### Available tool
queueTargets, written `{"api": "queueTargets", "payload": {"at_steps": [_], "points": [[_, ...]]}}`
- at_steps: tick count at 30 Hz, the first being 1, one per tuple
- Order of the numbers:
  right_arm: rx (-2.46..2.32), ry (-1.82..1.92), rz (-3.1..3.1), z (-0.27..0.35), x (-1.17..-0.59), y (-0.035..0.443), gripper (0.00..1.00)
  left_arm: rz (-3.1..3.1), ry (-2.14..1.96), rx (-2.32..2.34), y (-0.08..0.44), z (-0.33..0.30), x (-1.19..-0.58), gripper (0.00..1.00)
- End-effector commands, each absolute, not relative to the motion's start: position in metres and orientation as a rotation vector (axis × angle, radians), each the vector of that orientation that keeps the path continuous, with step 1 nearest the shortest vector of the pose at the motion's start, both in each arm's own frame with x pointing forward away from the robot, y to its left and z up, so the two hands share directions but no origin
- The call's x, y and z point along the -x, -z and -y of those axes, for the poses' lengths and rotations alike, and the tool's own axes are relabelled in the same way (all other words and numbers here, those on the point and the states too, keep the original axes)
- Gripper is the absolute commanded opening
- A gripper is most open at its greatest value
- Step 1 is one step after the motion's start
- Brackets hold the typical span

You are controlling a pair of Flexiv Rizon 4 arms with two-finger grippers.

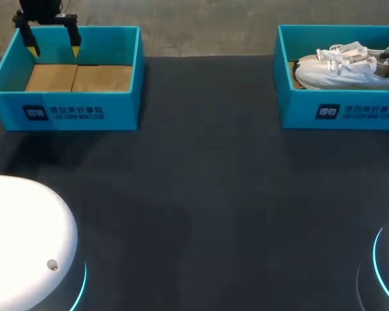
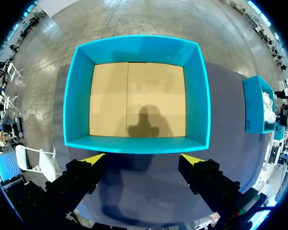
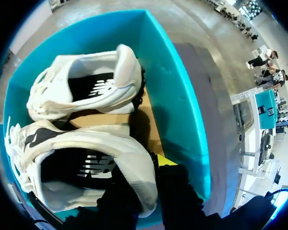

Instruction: Take the shoe out of the shoebox, open the shoe tongue, remove and reinsert the insole, then place the shoe into the shoebox

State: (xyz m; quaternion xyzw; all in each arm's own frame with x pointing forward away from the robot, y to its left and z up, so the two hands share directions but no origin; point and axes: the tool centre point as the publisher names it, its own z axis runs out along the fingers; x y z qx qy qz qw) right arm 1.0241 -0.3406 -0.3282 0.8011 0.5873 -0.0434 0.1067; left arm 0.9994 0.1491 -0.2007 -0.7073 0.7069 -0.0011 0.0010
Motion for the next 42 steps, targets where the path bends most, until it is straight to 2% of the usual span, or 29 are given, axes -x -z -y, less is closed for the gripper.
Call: {"api": "queueTargets", "payload": {"at_steps": [1, 12, 21, 27, 42], "points": [[-2.324, 0.106, -1.746, 0.329, -1.009, 0.285, 0.0, -2.22, 0.002, 2.221, 0.2, -0.149, -0.999, 1.0], [-2.277, 0.089, -1.784, 0.315, -1.009, 0.214, 0.0, -2.22, 0.002, 2.221, 0.2, -0.149, -0.999, 1.0], [-2.261, 0.109, -1.788, 0.311, -1.015, 0.176, 0.0, -2.22, 0.002, 2.221, 0.2, -0.149, -0.999, 1.0], [-2.281, 0.106, -1.783, 0.306, -1.019, 0.16, 0.0, -2.22, 0.002, 2.221, 0.2, -0.149, -0.999, 1.0], [-2.281, 0.106, -1.783, 0.306, -1.019, 0.16, 0.0, -2.22, 0.002, 2.221, 0.2, -0.149, -0.999, 1.0]]}}
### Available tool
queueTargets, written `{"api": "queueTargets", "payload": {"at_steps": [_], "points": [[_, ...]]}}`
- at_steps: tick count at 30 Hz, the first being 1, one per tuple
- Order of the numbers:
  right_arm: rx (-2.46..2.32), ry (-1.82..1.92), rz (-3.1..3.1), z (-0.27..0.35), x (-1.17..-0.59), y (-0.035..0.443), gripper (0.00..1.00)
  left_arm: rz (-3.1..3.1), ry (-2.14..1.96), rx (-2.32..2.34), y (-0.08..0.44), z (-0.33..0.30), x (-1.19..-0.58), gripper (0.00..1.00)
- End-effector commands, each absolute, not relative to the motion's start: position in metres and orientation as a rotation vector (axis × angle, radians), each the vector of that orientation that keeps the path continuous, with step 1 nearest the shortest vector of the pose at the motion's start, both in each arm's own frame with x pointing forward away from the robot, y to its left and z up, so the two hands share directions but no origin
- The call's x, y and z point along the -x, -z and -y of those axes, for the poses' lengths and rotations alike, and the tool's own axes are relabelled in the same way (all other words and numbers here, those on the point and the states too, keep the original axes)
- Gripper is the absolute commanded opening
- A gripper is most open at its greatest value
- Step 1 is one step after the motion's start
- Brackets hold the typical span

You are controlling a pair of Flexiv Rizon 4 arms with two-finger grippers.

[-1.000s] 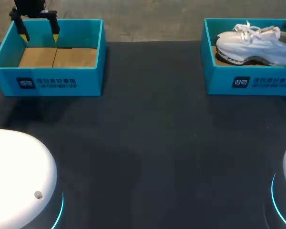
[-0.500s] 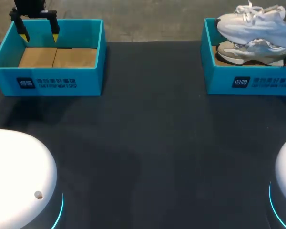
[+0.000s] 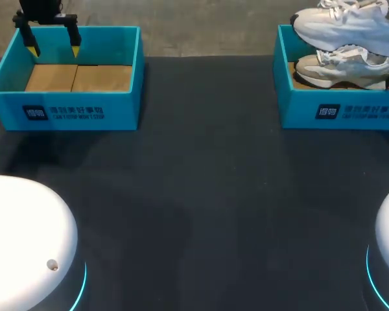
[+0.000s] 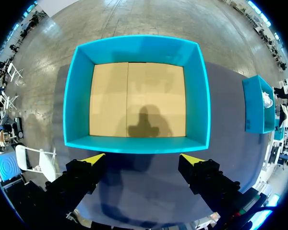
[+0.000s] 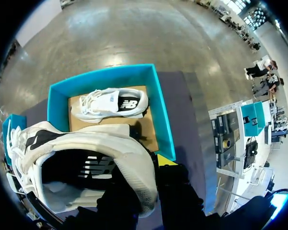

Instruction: Take the shoe out of the shoebox, open the shoe tongue, remove and reinsert the insole, then place the shoe into the shoebox

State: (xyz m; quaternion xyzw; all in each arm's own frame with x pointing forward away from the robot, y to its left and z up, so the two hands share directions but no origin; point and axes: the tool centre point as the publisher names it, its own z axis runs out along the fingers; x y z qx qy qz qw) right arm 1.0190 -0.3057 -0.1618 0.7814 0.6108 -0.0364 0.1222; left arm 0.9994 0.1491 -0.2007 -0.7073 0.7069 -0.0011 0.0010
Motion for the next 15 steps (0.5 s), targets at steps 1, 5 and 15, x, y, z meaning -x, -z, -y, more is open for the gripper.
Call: {"api": "queueTargets", "payload": {"at_steps": [1, 5, 15], "points": [[-2.281, 0.106, -1.783, 0.306, -1.019, 0.16, 0.0, -2.22, 0.002, 2.221, 0.2, -0.149, -0.999, 1.0], [-2.281, 0.106, -1.783, 0.306, -1.019, 0.16, 0.0, -2.22, 0.002, 2.221, 0.2, -0.149, -0.999, 1.0], [-2.283, 0.11, -1.74, 0.272, -0.985, 0.158, 0.0, -2.22, 0.002, 2.221, 0.2, -0.149, -0.999, 1.0]]}}
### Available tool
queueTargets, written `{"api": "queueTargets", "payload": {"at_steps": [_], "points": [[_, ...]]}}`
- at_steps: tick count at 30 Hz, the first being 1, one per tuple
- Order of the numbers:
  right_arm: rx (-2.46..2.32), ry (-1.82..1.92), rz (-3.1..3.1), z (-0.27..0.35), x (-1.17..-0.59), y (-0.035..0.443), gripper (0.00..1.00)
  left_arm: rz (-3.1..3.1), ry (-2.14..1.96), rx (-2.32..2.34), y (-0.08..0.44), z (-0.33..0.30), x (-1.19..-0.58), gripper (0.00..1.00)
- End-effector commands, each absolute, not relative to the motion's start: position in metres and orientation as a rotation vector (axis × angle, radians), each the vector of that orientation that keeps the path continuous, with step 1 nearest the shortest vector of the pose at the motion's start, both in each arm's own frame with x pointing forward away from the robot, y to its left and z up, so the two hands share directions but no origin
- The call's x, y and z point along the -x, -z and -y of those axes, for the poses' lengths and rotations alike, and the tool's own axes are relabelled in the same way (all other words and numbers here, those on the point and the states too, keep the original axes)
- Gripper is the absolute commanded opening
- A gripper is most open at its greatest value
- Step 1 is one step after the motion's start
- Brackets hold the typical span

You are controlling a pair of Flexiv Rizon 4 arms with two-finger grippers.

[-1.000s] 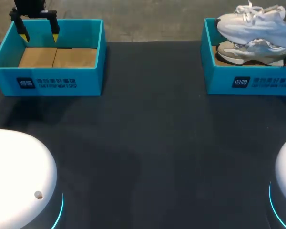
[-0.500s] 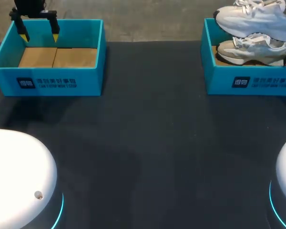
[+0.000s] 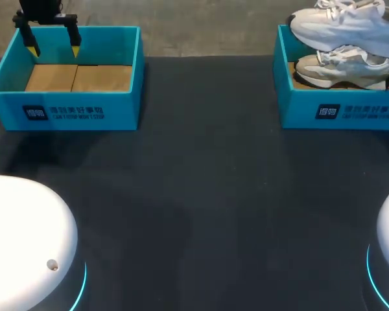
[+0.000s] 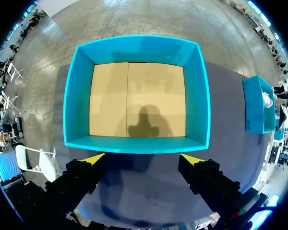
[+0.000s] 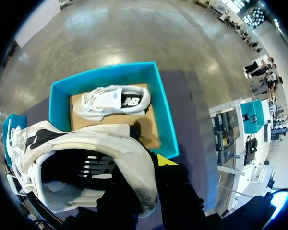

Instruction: Take the shoe out of the shoebox, open the shoe tongue, remove and reinsert the insole, then place the shoe into the shoebox

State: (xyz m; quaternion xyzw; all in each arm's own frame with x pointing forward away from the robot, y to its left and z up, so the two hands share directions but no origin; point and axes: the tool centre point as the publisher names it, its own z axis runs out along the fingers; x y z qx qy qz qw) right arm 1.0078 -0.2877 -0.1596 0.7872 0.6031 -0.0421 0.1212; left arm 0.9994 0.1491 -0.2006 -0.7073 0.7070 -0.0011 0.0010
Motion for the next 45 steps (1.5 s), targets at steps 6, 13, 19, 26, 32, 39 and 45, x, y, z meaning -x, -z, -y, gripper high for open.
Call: {"api": "queueTargets", "payload": {"at_steps": [6, 13, 19, 26, 32, 39, 45], "points": [[-2.278, 0.132, -1.741, 0.237, -0.951, 0.163, 0.0, -2.22, 0.002, 2.221, 0.2, -0.149, -0.999, 1.0], [-2.254, 0.14, -1.719, 0.197, -0.902, 0.161, 0.0, -2.22, 0.002, 2.221, 0.2, -0.149, -0.999, 1.0], [-2.232, 0.134, -1.713, 0.164, -0.858, 0.153, 0.0, -2.22, 0.002, 2.221, 0.2, -0.149, -0.999, 1.0], [-2.193, 0.163, -1.71, 0.118, -0.809, 0.156, 0.0, -2.22, 0.002, 2.221, 0.2, -0.149, -0.999, 1.0], [-2.146, 0.171, -1.753, 0.078, -0.774, 0.164, 0.0, -2.22, 0.002, 2.221, 0.2, -0.149, -0.999, 1.0], [-2.112, 0.155, -1.804, 0.043, -0.744, 0.165, 0.0, -2.22, 0.002, 2.221, 0.2, -0.149, -0.999, 1.0], [-2.1, 0.136, -1.819, 0.022, -0.728, 0.165, 0.0, -2.22, 0.002, 2.221, 0.2, -0.149, -0.999, 1.0]]}}
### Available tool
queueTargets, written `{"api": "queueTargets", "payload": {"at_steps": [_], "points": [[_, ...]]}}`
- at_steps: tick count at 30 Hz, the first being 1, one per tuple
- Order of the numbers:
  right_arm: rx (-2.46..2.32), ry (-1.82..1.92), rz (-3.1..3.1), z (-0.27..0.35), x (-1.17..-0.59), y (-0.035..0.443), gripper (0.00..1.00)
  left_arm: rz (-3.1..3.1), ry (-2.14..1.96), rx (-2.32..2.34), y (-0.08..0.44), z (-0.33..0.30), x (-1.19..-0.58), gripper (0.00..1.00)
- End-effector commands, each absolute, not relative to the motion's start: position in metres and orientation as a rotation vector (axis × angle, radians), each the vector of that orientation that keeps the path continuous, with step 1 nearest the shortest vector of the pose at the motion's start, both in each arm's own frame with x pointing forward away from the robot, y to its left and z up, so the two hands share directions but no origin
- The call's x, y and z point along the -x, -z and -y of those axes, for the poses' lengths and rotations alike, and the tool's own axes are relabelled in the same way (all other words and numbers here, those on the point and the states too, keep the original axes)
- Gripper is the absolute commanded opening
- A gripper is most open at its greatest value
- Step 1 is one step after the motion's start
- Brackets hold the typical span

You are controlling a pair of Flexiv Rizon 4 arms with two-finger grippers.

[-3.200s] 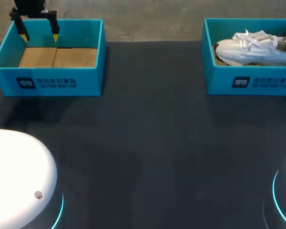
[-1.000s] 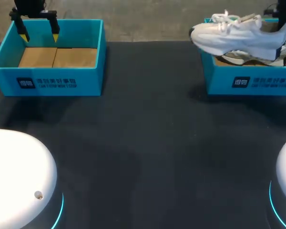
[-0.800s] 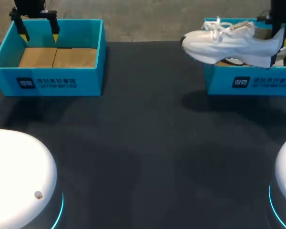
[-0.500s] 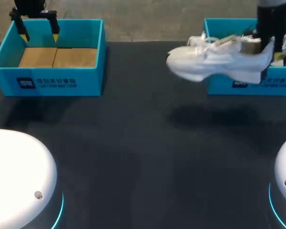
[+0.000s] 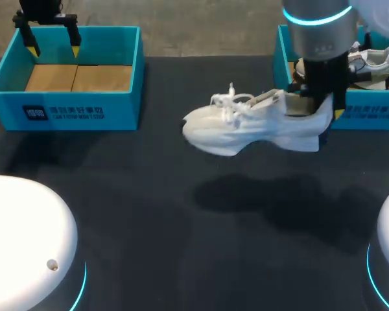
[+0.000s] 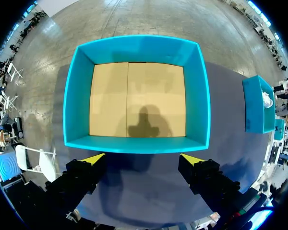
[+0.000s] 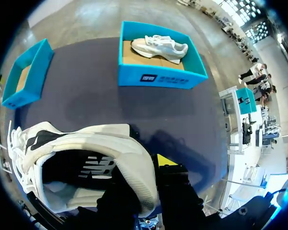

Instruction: Take the shoe out of the shoebox, open the shoe tongue, remove and reinsert the insole, then place the shoe into the shoebox

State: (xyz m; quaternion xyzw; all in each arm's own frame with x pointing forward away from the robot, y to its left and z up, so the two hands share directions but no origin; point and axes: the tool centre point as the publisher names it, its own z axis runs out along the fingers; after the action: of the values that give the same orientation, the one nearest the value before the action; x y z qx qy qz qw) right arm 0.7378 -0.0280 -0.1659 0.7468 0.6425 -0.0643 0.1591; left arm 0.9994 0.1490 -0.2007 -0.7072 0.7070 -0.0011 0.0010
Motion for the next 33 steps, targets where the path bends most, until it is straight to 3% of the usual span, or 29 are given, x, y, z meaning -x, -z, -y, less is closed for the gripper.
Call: {"api": "queueTargets", "payload": {"at_steps": [1, 26, 33], "points": [[-2.098, 0.138, -1.817, 0.017, -0.725, 0.165, 0.0, -2.22, 0.002, 2.221, 0.2, -0.149, -0.999, 1.0], [-2.1, 0.176, -1.811, 0.002, -0.715, 0.164, 0.0, -2.22, 0.002, 2.221, 0.2, -0.149, -0.999, 1.0], [-2.087, 0.183, -1.859, -0.025, -0.72, 0.202, 0.0, -2.22, 0.002, 2.221, 0.2, -0.149, -0.999, 1.0]]}}
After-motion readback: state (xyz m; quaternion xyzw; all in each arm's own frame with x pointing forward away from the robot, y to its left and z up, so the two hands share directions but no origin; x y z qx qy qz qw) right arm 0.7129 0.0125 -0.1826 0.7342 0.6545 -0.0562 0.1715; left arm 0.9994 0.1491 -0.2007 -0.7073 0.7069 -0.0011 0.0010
